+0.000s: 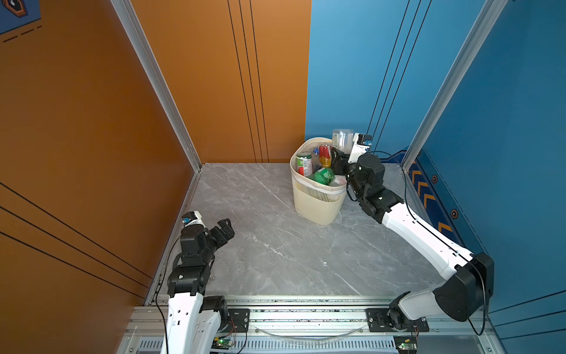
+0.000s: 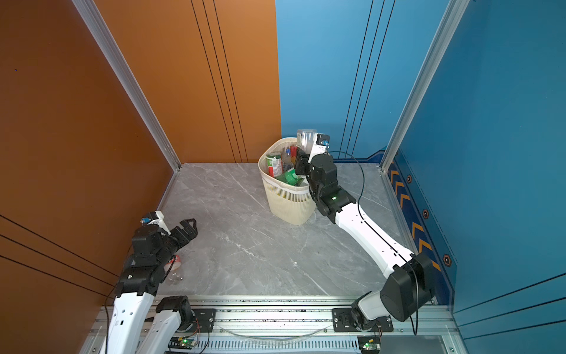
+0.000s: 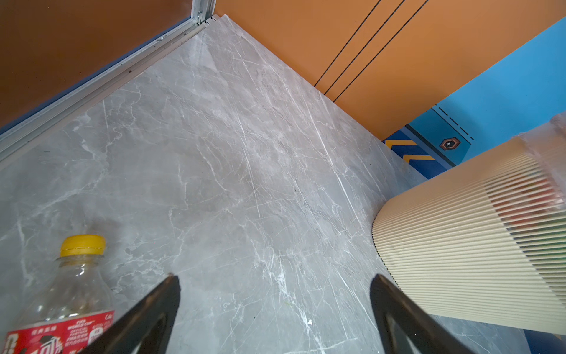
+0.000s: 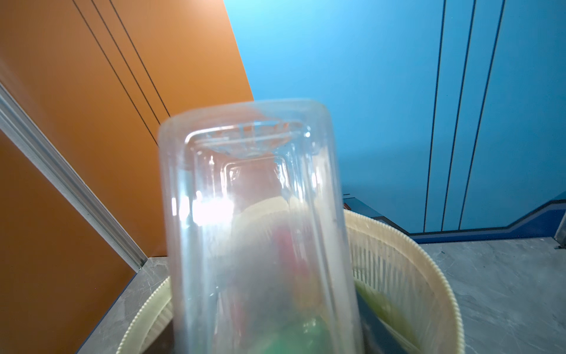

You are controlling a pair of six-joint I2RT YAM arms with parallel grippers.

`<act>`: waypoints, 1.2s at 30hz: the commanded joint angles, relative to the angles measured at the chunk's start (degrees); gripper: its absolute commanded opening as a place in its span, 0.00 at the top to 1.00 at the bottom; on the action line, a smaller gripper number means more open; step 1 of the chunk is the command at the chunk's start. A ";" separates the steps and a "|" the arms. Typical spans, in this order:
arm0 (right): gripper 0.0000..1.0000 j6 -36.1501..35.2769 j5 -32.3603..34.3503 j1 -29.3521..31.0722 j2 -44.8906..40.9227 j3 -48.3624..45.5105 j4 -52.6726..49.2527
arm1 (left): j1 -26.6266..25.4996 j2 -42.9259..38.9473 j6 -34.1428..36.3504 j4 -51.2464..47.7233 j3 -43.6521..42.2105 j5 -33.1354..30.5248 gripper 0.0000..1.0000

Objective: Put the plastic bottles in the bin
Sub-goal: 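Grasp the clear container with the right gripper, carry it over the wastebasket, release, then withdraw the right gripper while the left gripper grasps the red-labelled yellow-capped bottle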

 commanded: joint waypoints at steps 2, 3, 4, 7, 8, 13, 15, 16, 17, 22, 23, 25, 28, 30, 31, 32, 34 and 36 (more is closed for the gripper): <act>0.01 3.23 2.12 -0.89 1.22 4.30 -2.53 | 0.54 0.61 0.80 -0.99 0.59 0.98 0.02; 0.00 3.33 2.59 -0.96 1.42 5.25 -4.20 | 0.54 0.90 1.01 -1.19 0.76 0.71 0.02; 0.00 3.21 2.89 -1.00 1.13 5.73 -4.76 | 0.54 1.39 1.16 -1.91 1.06 0.27 0.02; 0.00 2.79 4.04 -1.26 -1.40 4.83 -4.56 | 0.42 3.16 2.06 -3.72 2.51 -0.09 0.02; 0.00 2.64 4.32 -1.44 -2.45 4.32 -4.55 | 0.54 3.63 2.29 -3.96 2.70 0.04 0.02; 0.00 1.88 5.45 -1.79 -11.82 -2.16 -3.86 | 0.43 5.27 2.10 -4.15 2.80 0.50 0.02; 0.00 2.31 5.10 -1.88 -16.19 -6.47 -5.71 | 0.28 6.22 2.00 -3.96 2.89 0.90 0.02; 0.00 2.86 4.60 -1.88 -18.69 -9.28 -6.52 | 0.11 6.73 1.96 -3.67 2.88 1.04 0.02; 0.00 3.41 3.78 -1.88 -20.99 -12.55 -6.82 | -0.04 7.07 1.93 -3.59 2.83 1.07 0.02; 0.00 10.27 0.95 -1.69 -31.18 -32.40 -8.49 | -1.42 8.66 0.66 -2.92 2.35 0.49 0.02; 0.00 10.91 0.15 -1.76 -32.13 -34.91 -9.00 | -1.77 8.91 0.52 -2.96 2.43 0.40 0.02; 0.00 12.01 0.01 -1.70 -33.25 -37.25 -11.71 | -2.50 9.67 0.52 -2.99 2.73 -0.19 0.02; 0.00 12.46 0.40 -1.87 -34.70 -38.58 -13.80 | -4.36 10.51 -0.92 -6.09 3.94 -3.88 0.02; 0.00 12.31 0.67 -2.18 -35.72 -38.87 -13.90 | -6.16 10.75 -2.49 -11.19 5.33 -9.40 0.02; 0.00 12.26 0.70 -2.38 -36.20 -38.96 -13.89 | -7.13 10.76 -3.01 -13.70 5.81 -11.98 0.02; 0.00 12.22 0.67 -2.72 -36.66 -39.13 -13.64 | -7.91 10.68 -3.69 -16.49 6.41 -14.70 0.02; 0.00 12.13 0.05 -3.70 -37.43 -39.44 -13.12 | -8.68 10.11 -5.48 -21.26 6.82 -20.26 0.02; 0.00 12.28 -1.48 -5.16 -38.21 -39.88 -12.91 | -8.67 9.47 -7.45 -25.48 6.59 -26.03 0.02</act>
